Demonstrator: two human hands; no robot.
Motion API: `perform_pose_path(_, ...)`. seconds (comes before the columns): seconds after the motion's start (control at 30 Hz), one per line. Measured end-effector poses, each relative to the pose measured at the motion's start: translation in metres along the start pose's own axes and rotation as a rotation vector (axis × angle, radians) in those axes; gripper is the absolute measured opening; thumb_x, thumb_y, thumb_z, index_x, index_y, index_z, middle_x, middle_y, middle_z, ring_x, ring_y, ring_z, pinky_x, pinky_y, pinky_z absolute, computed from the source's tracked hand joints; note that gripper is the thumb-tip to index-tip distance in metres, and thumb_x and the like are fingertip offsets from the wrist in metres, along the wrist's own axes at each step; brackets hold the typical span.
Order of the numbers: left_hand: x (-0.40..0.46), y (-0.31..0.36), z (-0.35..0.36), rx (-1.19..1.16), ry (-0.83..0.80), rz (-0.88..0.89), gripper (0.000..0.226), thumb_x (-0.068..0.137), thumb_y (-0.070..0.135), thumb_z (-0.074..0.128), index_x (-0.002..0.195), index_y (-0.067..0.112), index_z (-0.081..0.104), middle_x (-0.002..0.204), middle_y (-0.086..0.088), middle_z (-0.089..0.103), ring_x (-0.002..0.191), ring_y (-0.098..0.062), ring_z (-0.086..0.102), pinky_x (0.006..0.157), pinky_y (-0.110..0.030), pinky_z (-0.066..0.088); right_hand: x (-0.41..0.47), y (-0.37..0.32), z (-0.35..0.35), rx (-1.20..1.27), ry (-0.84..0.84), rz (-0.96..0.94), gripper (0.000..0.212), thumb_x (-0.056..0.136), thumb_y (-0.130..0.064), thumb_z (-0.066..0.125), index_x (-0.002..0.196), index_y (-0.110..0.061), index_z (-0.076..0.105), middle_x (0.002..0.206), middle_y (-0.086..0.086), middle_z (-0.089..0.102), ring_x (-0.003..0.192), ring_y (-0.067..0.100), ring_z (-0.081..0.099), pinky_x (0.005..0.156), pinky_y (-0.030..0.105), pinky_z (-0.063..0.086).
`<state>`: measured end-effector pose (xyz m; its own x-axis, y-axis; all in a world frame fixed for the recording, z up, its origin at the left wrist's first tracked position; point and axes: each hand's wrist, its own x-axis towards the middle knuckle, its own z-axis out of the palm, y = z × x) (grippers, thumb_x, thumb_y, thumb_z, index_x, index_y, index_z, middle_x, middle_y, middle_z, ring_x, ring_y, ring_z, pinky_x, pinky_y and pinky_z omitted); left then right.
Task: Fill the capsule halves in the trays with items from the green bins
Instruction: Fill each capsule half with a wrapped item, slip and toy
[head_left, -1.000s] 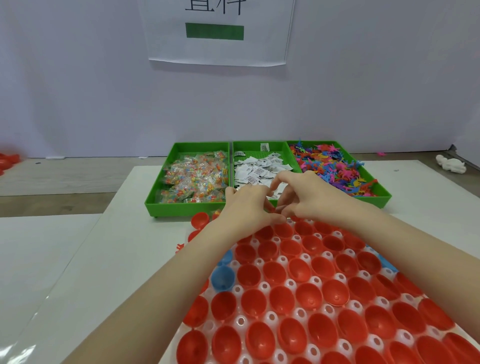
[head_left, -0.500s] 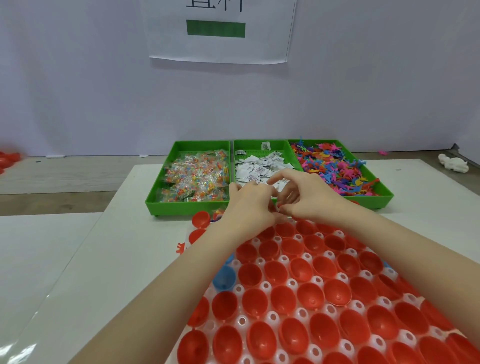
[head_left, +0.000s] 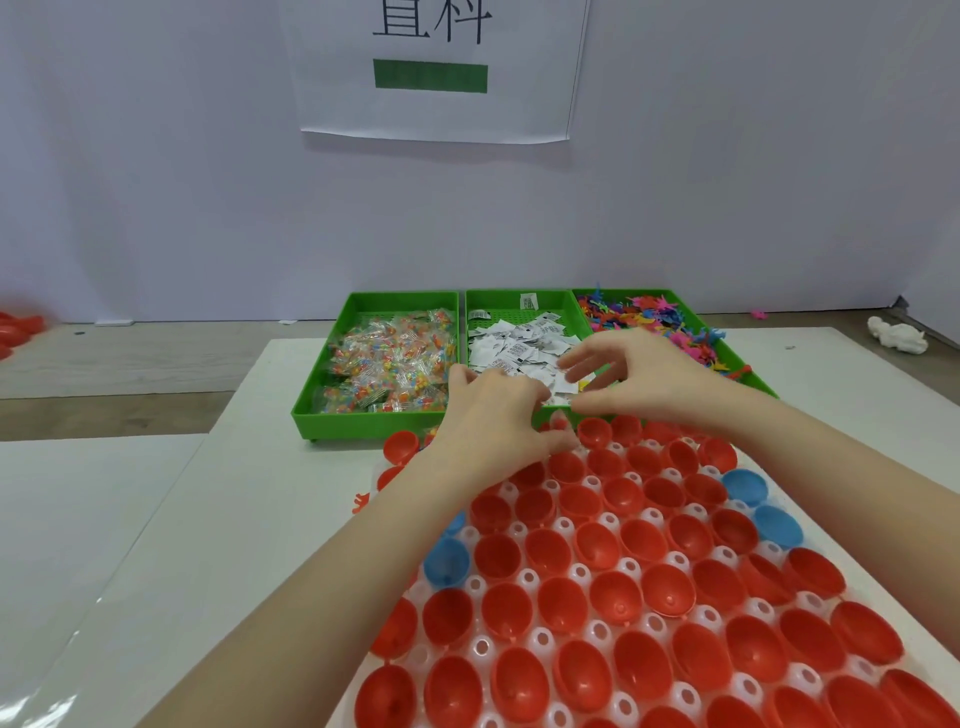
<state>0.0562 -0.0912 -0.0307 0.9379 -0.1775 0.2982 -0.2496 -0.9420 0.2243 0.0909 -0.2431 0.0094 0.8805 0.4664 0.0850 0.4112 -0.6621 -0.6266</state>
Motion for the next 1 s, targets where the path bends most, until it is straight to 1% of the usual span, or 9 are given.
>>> perform_pose_path(0.07,-0.003,-0.006,-0.008,-0.15,0.193,-0.011,0.039,0.083,0.055,0.055,0.103,0.023,0.067,0.098,0.01,0.066,0.094,-0.009,0.052,0.087,-0.03,0.021,0.002,0.014,-0.009,0.009,0.188,0.012,0.023,0.08,-0.015,0.069,0.102,-0.016,0.067,0.093,-0.005,0.065,0.078,0.001,0.059,0.068,0.013,0.045)
perform_pose_path(0.13,-0.004,-0.021,-0.018,-0.296,0.38,-0.07,0.031,0.086,0.046,0.057,0.095,0.019,0.071,0.093,0.009,0.069,0.084,-0.006,0.053,0.092,-0.032,0.035,0.003,0.036,-0.019,-0.077,0.356,0.12,0.022,0.083,-0.017,0.065,0.104,-0.011,0.067,0.101,0.003,0.067,0.087,0.012,0.06,0.079,0.025,0.043)
perform_pose_path(0.2,-0.001,-0.04,-0.028,-0.401,0.434,-0.236,0.027,0.089,0.036,0.056,0.093,0.014,0.072,0.092,0.003,0.069,0.081,-0.012,0.058,0.084,-0.035,0.046,0.002,0.062,-0.026,-0.225,0.325,0.288,0.034,0.085,-0.021,0.064,0.115,-0.006,0.062,0.117,0.011,0.063,0.106,0.024,0.057,0.089,0.031,0.041)
perform_pose_path(0.27,0.002,-0.061,-0.032,-0.382,0.371,-0.409,0.028,0.092,0.03,0.053,0.105,0.01,0.068,0.104,-0.004,0.068,0.083,-0.013,0.057,0.078,-0.029,0.044,-0.002,0.081,-0.029,-0.288,0.195,0.447,0.05,0.084,-0.03,0.065,0.125,-0.003,0.055,0.131,0.015,0.055,0.119,0.029,0.051,0.094,0.034,0.038)
perform_pose_path(0.33,0.003,-0.084,-0.03,-0.239,0.178,-0.481,0.032,0.093,0.03,0.051,0.114,0.01,0.062,0.115,-0.009,0.063,0.09,-0.015,0.054,0.08,-0.03,0.042,-0.002,0.09,-0.029,-0.27,0.158,0.514,0.053,0.083,-0.036,0.066,0.124,-0.004,0.057,0.132,0.014,0.054,0.12,0.03,0.049,0.094,0.035,0.039)
perform_pose_path(0.47,0.002,-0.104,-0.023,0.046,-0.205,-0.492,0.029,0.091,0.044,0.05,0.082,0.017,0.052,0.091,-0.003,0.057,0.085,-0.02,0.051,0.073,-0.029,0.041,0.003,0.098,-0.034,-0.258,0.244,0.512,0.025,0.081,-0.021,0.069,0.1,-0.005,0.071,0.115,0.015,0.065,0.107,0.029,0.055,0.08,0.032,0.04)
perform_pose_path(0.7,-0.002,-0.103,-0.019,-0.231,0.204,-0.547,0.03,0.08,0.015,0.071,0.107,0.006,0.064,0.099,-0.012,0.064,0.071,-0.014,0.048,0.069,-0.027,0.036,0.009,0.101,-0.034,-0.24,0.323,0.514,0.011,0.08,-0.008,0.069,0.086,0.0,0.071,0.104,0.018,0.067,0.101,0.03,0.057,0.075,0.031,0.04)
perform_pose_path(0.83,-0.002,-0.104,-0.02,-0.342,0.305,-0.579,0.045,0.086,0.019,0.065,0.127,0.008,0.052,0.095,-0.009,0.059,0.087,-0.022,0.053,0.079,-0.032,0.04,0.009,0.106,-0.03,-0.339,0.305,0.441,0.026,0.087,-0.018,0.062,0.109,-0.005,0.065,0.111,0.017,0.064,0.105,0.032,0.056,0.083,0.036,0.042)
perform_pose_path(1.0,-0.007,-0.108,-0.019,-0.288,0.407,-0.522,0.024,0.089,0.024,0.061,0.106,0.01,0.07,0.104,-0.011,0.07,0.098,-0.028,0.061,0.082,-0.034,0.045,-0.004,0.101,-0.03,-0.364,0.109,0.234,0.032,0.089,-0.037,0.055,0.095,-0.01,0.071,0.088,0.005,0.068,0.076,0.017,0.055,0.063,0.028,0.037)
